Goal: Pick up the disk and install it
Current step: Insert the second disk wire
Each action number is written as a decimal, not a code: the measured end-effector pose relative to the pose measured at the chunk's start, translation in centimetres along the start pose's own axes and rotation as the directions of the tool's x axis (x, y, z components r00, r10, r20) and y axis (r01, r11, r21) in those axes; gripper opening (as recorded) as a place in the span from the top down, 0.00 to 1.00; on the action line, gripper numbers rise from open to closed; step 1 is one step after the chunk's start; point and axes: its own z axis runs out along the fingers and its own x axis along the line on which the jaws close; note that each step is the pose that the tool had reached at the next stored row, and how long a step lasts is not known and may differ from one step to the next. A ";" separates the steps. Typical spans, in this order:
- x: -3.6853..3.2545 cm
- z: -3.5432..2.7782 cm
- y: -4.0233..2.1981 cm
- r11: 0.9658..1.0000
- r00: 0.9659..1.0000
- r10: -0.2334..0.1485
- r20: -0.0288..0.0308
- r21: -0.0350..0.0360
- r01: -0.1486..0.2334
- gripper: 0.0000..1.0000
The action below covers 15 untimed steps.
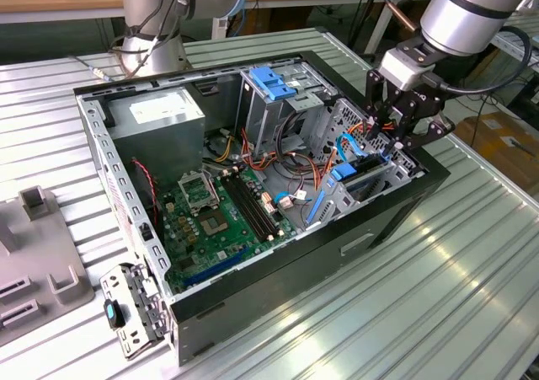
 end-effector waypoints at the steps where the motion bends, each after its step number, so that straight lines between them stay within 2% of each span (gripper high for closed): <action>1: 0.00 0.00 -0.01 1.000 1.000 0.000 0.000 0.000 0.000 0.58; 11: 0.01 -0.01 -0.17 1.000 1.000 -0.001 0.000 0.000 0.001 0.58; 15: 0.00 -0.41 -0.20 1.000 1.000 -0.001 -0.002 0.000 0.001 0.58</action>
